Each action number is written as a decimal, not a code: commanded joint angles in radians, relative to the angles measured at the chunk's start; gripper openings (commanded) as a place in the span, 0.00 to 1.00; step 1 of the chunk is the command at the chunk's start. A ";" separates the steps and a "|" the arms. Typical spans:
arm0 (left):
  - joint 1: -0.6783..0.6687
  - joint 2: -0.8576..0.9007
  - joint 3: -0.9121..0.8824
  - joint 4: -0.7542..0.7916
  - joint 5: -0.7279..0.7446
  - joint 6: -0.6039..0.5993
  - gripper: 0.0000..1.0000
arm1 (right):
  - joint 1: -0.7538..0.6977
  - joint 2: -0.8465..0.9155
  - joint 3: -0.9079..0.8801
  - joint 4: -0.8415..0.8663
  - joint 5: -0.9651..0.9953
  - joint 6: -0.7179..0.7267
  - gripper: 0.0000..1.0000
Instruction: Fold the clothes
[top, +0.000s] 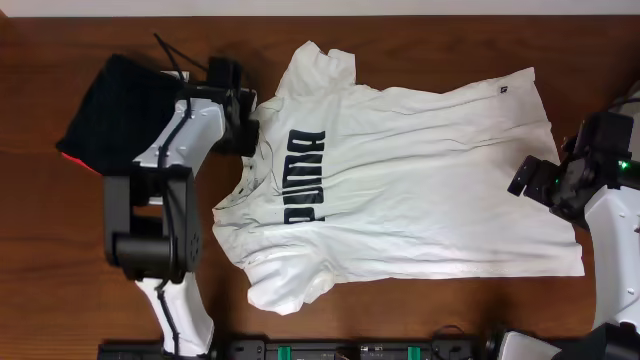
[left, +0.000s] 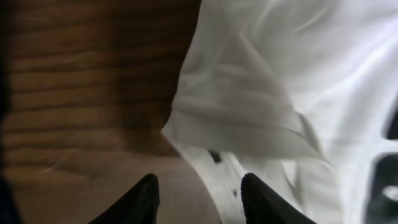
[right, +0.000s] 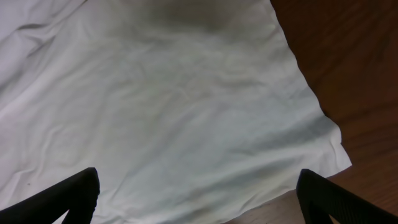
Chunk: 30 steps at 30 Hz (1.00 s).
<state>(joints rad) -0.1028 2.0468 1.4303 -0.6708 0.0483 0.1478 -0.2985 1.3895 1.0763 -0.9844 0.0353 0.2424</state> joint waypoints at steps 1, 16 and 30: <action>0.002 0.018 -0.013 0.024 -0.011 0.028 0.45 | -0.004 -0.003 -0.005 0.001 0.014 0.012 0.99; 0.003 0.019 -0.013 0.150 -0.012 0.028 0.14 | -0.004 -0.003 -0.005 0.001 0.014 0.011 0.99; 0.008 0.027 -0.017 0.163 -0.005 0.028 0.41 | -0.004 -0.003 -0.005 0.001 0.014 0.012 0.99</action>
<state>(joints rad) -0.1001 2.0674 1.4204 -0.5140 0.0448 0.1654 -0.2989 1.3895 1.0763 -0.9836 0.0357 0.2424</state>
